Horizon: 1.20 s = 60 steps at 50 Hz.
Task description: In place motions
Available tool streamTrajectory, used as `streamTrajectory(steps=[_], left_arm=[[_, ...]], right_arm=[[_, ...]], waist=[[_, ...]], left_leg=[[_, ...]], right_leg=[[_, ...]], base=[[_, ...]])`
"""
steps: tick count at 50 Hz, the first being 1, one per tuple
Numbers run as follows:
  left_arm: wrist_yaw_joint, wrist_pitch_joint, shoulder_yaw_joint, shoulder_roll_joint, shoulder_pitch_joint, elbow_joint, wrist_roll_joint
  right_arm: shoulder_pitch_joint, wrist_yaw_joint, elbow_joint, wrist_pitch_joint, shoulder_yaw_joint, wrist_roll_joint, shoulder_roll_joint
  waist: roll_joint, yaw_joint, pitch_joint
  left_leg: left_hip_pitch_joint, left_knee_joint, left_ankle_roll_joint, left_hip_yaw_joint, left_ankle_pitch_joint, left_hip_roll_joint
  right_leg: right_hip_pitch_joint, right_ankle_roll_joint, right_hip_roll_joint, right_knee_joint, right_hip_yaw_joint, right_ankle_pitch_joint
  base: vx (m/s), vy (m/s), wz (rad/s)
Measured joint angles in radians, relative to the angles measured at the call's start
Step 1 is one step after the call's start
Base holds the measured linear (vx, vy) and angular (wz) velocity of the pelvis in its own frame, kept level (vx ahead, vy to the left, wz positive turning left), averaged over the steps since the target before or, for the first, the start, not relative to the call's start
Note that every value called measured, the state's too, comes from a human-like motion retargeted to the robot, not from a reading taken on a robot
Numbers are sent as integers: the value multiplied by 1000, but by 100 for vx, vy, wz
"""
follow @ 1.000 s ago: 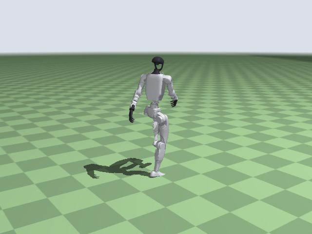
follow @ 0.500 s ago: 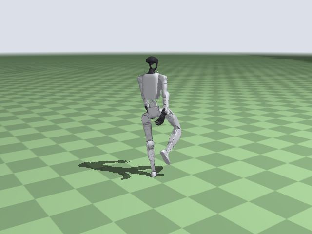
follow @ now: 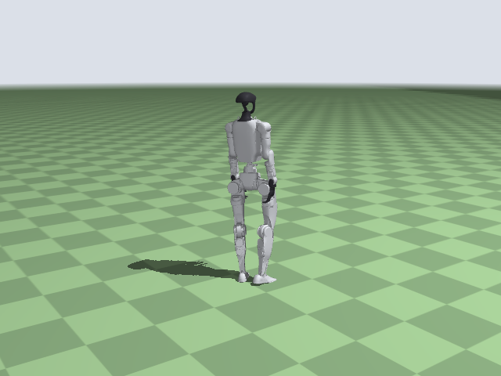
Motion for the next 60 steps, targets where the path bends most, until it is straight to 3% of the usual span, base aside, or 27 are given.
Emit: streamTrajectory(steps=[3,5,8,12,16,22,25,30,32,34,37,40,50,60], left_arm=[[81,41,27,11,39,144,41],[167,45,72,6,69,185,6],[127,3,86,10,148,178,-86],[79,45,137,3,151,173,-27],[98,46,104,2,152,97,12],[149,13,25,-11,102,21,28],[146,5,15,-27,96,2,35],[144,-11,16,-36,123,11,54],[143,-5,16,-31,135,34,67],[139,12,12,-24,132,62,80],[134,25,3,-14,119,72,81],[132,17,14,-4,116,50,76],[126,10,63,-4,107,45,12],[58,16,36,1,104,63,80]], right_arm=[[-83,57,-168,-37,39,-35,6],[-140,93,-287,-50,83,-49,3],[-211,158,-422,-82,162,-38,-7],[-214,121,-513,-149,187,-9,-21],[-133,30,-480,-146,133,44,-21],[-58,72,-241,-57,35,-41,-38],[-44,24,-64,-33,20,-105,-55],[-7,-75,170,-12,1,-106,-52],[7,-77,232,-11,-5,-92,-56],[23,-79,260,-7,-13,-74,-55],[44,-85,261,-22,-29,-38,-53],[57,-79,258,-31,-22,-19,-57],[29,-84,185,-10,-4,-78,-50],[-17,-80,132,-36,1,-45,-30]], waist=[[4,81,-9],[15,97,29],[36,22,91],[54,-27,135],[30,17,135],[8,55,153],[5,63,134],[41,133,95],[61,154,54],[78,95,27],[88,0,43],[74,12,60],[59,0,32],[64,3,-4]], left_leg=[[-21,-7,-12,51,16,8],[-23,-2,-21,78,22,32],[-20,6,-14,52,37,45],[-42,29,-24,9,55,58],[-93,87,-35,-24,68,56],[-157,201,-47,-65,50,53],[-154,243,-19,-54,34,58],[-75,91,-50,-7,13,80],[-76,34,-24,44,33,69],[-91,16,-25,6,42,65],[-79,13,-32,-78,32,59],[-62,13,-30,-55,29,60],[-56,-19,-26,-46,35,43],[-64,-31,-20,-49,30,33]], right_leg=[[-25,48,-25,-46,58,69],[-61,18,-11,-15,62,66],[-36,10,11,-37,52,81],[-15,13,16,-54,7,86],[-7,10,2,-67,-26,83],[4,12,-24,-84,-83,89],[-10,13,-40,-83,-79,93],[-42,3,15,-76,24,93],[-75,-1,40,-73,70,96],[-89,3,36,-74,34,91],[-73,11,20,-71,-47,85],[-65,10,20,-75,-23,95],[-89,14,7,-71,-11,107],[-109,19,0,-68,-11,112]], base=[[-49,31,-85],[-55,19,-48],[-43,6,31],[-31,17,58],[-17,10,45],[-19,11,51],[5,12,-3],[19,8,-114],[21,1,-109],[9,1,79],[-1,-2,118],[8,-6,-24],[9,-4,-5],[8,-1,0]])
